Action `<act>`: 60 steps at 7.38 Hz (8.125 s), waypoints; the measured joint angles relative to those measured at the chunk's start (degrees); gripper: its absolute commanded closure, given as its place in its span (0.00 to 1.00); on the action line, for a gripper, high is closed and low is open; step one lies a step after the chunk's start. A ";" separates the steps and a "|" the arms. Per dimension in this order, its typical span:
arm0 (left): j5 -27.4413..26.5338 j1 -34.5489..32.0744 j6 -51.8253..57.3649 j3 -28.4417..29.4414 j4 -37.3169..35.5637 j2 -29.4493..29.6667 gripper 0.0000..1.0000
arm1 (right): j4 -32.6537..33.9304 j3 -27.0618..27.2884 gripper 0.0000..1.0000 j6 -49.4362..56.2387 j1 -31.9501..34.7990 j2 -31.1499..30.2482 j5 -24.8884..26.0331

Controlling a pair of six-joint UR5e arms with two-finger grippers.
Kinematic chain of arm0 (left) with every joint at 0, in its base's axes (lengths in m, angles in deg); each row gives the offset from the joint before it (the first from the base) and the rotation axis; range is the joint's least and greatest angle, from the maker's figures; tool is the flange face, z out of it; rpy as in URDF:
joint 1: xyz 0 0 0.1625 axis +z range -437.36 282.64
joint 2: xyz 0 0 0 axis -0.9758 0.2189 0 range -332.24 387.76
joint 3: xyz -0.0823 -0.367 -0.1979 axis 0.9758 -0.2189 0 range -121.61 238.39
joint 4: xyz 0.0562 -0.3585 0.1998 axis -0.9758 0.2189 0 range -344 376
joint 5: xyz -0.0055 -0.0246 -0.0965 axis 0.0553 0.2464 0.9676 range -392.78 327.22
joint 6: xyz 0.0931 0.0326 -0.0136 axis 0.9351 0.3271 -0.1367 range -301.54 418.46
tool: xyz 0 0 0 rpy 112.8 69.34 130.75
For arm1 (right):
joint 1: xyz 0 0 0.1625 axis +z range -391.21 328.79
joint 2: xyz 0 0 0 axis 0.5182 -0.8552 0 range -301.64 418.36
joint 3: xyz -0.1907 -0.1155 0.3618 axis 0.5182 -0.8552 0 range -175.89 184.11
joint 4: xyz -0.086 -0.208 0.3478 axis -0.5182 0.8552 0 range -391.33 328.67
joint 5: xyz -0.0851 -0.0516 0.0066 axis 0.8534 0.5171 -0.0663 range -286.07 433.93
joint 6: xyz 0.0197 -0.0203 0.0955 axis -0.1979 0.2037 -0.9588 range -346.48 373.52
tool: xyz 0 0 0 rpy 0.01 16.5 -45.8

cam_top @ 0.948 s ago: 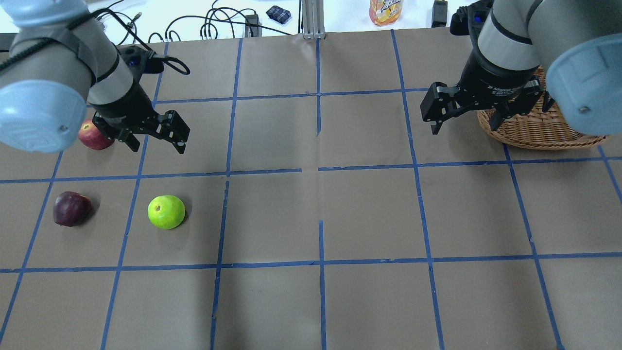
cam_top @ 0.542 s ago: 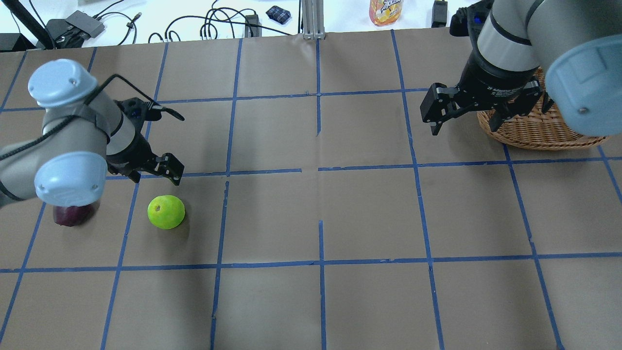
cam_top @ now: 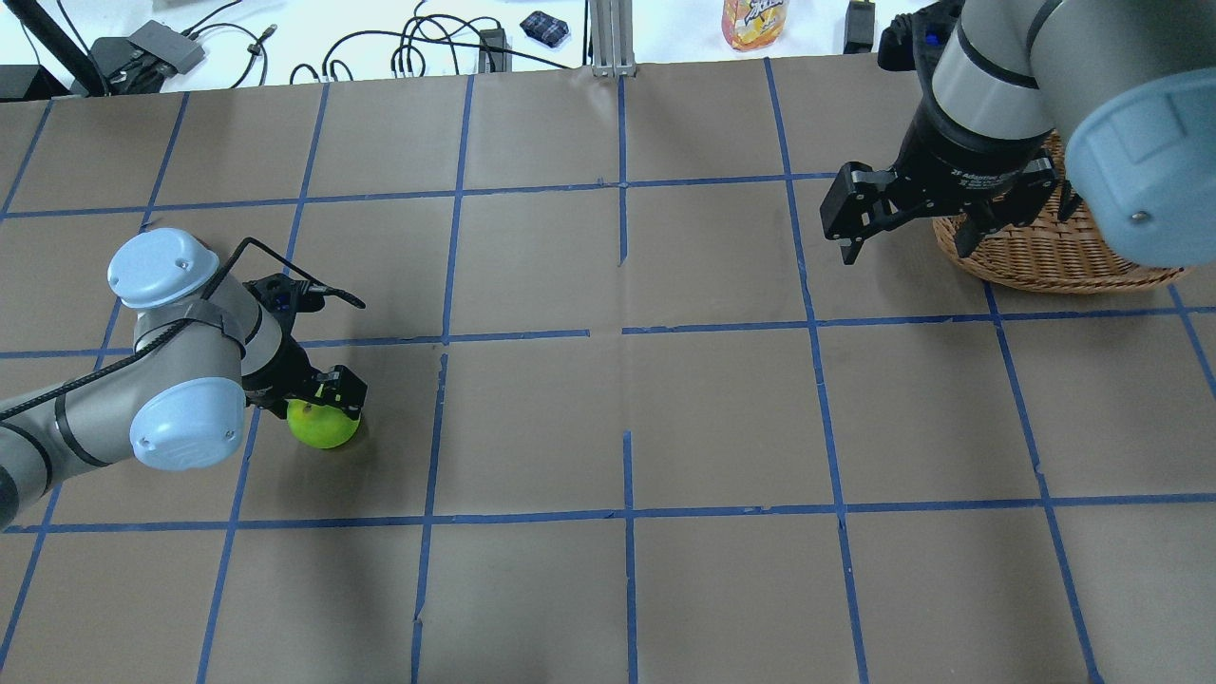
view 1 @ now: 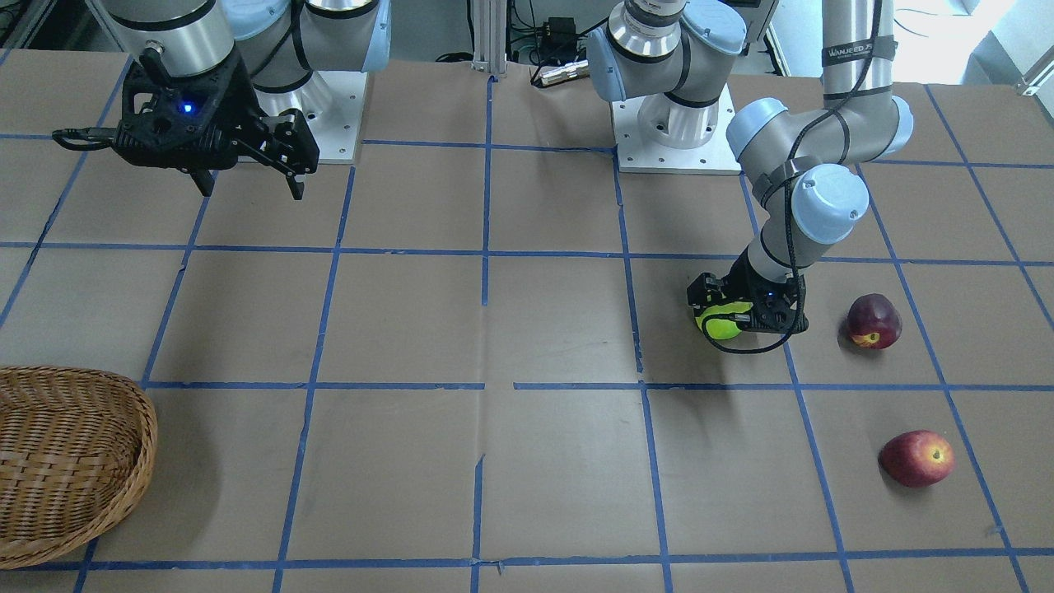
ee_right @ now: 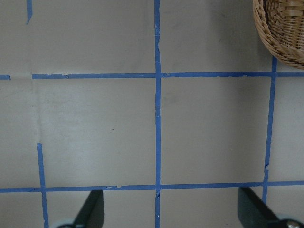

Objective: Put all apples into basket
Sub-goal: 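Carry the green apple to table center with the left gripper, release it, then grasp the green apple with right gripper while left gripper reaches red apple, then carry green apple into basket with right gripper while left brings red apple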

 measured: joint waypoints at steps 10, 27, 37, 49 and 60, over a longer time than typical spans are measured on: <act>6.65 -30.56 -50.48 26.85 7.10 13.32 0.48 | -0.42 0.01 0.00 0.28 -0.06 0.17 0.14; -8.14 3.21 6.15 33.94 23.56 7.08 0.00 | 24.56 -7.09 0.00 -30.32 16.76 29.45 -4.04; -1.93 10.81 18.71 48.86 16.34 29.28 0.00 | 24.92 -11.44 0.00 -33.70 19.70 40.14 -7.18; 0.06 -5.62 -11.18 45.87 30.98 19.32 0.94 | 6.42 -14.02 1.00 -11.30 1.02 27.70 -2.42; 6.75 -36.73 -50.59 33.96 5.93 22.79 0.00 | 29.59 -14.26 0.53 38.40 -30.00 39.65 8.20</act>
